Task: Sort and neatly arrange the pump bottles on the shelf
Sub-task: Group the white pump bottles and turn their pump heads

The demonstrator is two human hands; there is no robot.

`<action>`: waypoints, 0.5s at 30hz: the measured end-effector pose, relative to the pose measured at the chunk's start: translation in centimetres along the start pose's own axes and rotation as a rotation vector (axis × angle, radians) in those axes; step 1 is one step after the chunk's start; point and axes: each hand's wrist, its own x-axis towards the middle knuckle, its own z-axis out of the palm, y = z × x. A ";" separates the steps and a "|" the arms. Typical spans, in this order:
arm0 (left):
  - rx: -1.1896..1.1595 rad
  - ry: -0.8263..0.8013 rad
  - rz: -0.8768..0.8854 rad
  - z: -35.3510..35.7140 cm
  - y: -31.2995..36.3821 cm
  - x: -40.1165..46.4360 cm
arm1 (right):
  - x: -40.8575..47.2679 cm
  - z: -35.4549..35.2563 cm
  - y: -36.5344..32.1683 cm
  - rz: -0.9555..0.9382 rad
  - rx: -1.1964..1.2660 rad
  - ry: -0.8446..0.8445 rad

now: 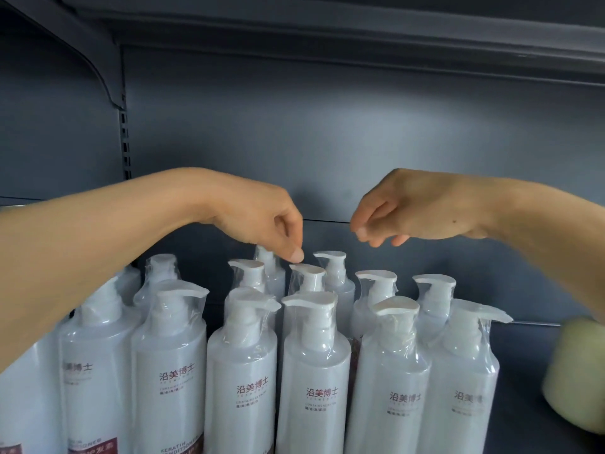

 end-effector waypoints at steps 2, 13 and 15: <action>0.024 0.049 0.035 0.1 1.1 0.8 | -0.6 -0.2 1.0 0.046 -0.060 -0.051; 0.133 -0.103 0.230 2.5 9.0 5.2 | -2.7 -0.4 6.4 0.129 -0.116 -0.229; 0.163 -0.113 0.262 2.6 9.2 5.6 | -2.7 -0.1 6.8 0.104 -0.091 -0.218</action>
